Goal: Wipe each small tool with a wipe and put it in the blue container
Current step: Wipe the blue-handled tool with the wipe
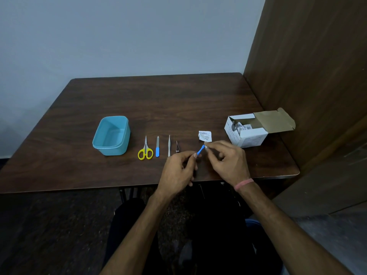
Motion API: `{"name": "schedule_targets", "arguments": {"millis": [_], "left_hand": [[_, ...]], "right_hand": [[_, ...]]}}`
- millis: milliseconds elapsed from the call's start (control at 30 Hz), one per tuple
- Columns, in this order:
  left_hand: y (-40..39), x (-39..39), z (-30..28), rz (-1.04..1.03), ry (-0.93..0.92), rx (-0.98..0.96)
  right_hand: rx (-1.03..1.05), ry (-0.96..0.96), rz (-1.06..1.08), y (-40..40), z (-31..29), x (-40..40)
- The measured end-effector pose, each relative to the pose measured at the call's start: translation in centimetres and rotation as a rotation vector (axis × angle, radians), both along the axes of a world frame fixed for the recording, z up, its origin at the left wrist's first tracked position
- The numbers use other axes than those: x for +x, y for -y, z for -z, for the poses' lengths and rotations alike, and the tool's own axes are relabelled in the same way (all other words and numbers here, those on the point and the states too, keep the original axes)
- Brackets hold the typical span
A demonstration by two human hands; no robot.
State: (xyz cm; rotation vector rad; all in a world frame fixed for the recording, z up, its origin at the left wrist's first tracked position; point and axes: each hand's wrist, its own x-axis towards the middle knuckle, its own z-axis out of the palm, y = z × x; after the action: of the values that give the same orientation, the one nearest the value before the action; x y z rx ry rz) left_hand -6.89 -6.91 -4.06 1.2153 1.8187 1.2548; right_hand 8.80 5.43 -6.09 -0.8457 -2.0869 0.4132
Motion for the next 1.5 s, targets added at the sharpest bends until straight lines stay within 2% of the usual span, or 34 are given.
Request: {"name": "schedule_targets", "arguments": {"millis": [133, 333, 600, 933, 1100, 1233, 1300, 1367, 1500], "left_hand": [[0.0, 0.0, 0.1, -0.002, 0.007, -0.006], [-0.1, 0.0, 0.1, -0.016, 0.017, -0.021], [0.0, 0.0, 0.1, -0.013, 0.007, -0.019], [0.0, 0.1, 0.1, -0.019, -0.025, -0.011], [-0.4, 0.0, -0.3, 0.017, -0.133, -0.036], [-1.0, -0.4, -0.2, 0.065, -0.475, -0.011], [-1.0, -0.7, 0.2, 0.075, -0.558, 0.011], [-0.9, -1.0, 0.7, 0.065, -0.564, 0.050], [-1.1, -1.2, 1.0, 0.011, -0.415, 0.074]], "right_hand": [[0.002, -0.009, 0.001, 0.0, -0.1, -0.1], [-0.104, -0.144, 0.210, -0.7, -0.9, 0.1], [0.036, -0.003, -0.015, 0.5, -0.3, -0.1], [0.086, -0.011, -0.094, 0.2, 0.2, 0.0], [-0.050, -0.008, -0.009, -1.1, -0.2, -0.4], [-0.043, 0.023, -0.072, -1.3, -0.4, -0.6], [-0.015, 0.013, -0.090, -1.1, -0.4, -0.4], [0.002, -0.001, -0.100, -0.9, -0.5, -0.3], [0.028, 0.028, -0.135, -1.8, -1.0, -0.2]]}}
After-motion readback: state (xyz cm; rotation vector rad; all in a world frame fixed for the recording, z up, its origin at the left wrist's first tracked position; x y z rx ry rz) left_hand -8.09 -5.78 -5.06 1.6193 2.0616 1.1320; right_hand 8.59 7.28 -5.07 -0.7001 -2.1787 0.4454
